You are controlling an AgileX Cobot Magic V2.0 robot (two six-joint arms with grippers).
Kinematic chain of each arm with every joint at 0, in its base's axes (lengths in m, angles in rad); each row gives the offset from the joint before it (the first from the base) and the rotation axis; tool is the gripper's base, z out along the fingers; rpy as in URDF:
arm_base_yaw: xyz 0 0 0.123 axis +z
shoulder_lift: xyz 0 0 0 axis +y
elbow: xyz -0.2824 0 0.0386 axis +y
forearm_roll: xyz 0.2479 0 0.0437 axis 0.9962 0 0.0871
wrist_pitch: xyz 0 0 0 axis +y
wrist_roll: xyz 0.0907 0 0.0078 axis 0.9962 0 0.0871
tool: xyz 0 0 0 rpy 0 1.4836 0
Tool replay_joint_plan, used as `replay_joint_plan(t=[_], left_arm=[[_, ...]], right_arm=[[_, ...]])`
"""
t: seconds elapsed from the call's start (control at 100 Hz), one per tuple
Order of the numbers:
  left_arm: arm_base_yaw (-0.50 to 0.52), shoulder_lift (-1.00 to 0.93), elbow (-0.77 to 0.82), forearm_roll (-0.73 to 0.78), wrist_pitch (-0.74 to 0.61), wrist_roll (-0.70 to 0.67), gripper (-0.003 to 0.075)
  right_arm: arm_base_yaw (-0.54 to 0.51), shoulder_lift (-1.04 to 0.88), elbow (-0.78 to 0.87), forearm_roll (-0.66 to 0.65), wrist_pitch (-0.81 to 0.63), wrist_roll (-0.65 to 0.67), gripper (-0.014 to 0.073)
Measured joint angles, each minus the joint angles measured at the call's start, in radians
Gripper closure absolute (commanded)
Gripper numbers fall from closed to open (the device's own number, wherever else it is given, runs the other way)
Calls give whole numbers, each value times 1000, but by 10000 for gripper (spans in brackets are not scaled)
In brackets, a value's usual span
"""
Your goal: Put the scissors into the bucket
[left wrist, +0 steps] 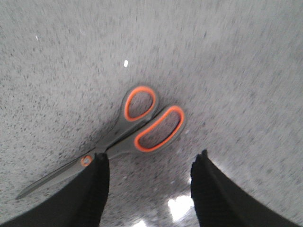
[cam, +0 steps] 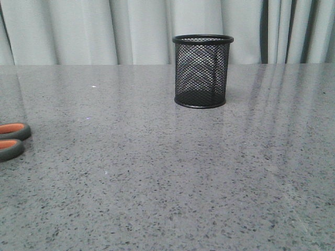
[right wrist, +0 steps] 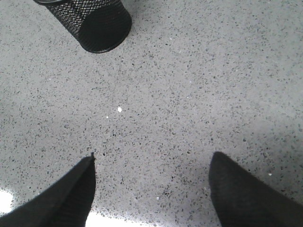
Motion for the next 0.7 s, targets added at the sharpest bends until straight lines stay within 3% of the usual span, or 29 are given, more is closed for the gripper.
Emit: replay_joint_plan(t=[0.43,0.7], left_arm=[[0,237,-21,63,9,617,354],[0,340,-23,71,5,791,354]], right_arm=[[0,0,0,1,12,-30,137],[0,0,0,2,14,-42,137]])
